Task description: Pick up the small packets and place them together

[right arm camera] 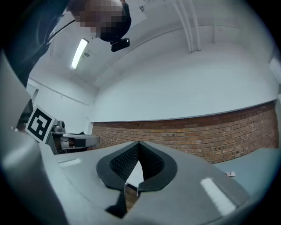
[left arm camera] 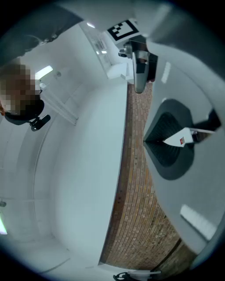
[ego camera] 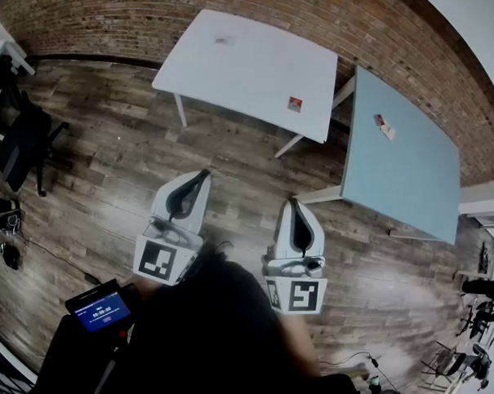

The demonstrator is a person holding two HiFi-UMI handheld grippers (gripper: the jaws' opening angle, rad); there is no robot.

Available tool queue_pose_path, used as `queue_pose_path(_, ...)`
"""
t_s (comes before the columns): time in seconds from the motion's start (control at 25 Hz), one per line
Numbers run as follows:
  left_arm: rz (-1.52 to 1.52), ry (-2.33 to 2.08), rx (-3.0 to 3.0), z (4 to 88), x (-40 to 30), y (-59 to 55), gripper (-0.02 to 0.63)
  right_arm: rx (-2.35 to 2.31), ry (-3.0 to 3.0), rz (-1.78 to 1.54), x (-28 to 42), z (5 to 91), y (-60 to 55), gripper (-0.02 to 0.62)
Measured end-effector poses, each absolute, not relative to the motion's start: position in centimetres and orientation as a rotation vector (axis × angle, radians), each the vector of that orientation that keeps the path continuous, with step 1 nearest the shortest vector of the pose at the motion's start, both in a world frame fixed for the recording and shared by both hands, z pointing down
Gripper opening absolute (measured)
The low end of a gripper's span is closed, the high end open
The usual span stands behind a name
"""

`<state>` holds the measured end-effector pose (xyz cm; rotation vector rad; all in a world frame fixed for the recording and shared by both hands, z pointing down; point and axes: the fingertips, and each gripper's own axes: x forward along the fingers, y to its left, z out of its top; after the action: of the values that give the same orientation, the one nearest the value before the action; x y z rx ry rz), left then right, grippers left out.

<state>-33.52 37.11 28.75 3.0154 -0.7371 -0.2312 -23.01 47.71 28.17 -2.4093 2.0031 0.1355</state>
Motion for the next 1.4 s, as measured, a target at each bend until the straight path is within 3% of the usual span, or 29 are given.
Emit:
queue_pose_path(1.0,-0.286,-0.728,3.041,29.4,-30.0,37.5,0.000,-2.359,2.039,0.039,-18.2,30.7,48.1,0.003)
queue_pose_path(1.4,-0.276,-0.781,3.002,30.5,-26.6,31.6,0.000,-2.292,2.110,0.063,-15.6,31.4,41.9,0.003)
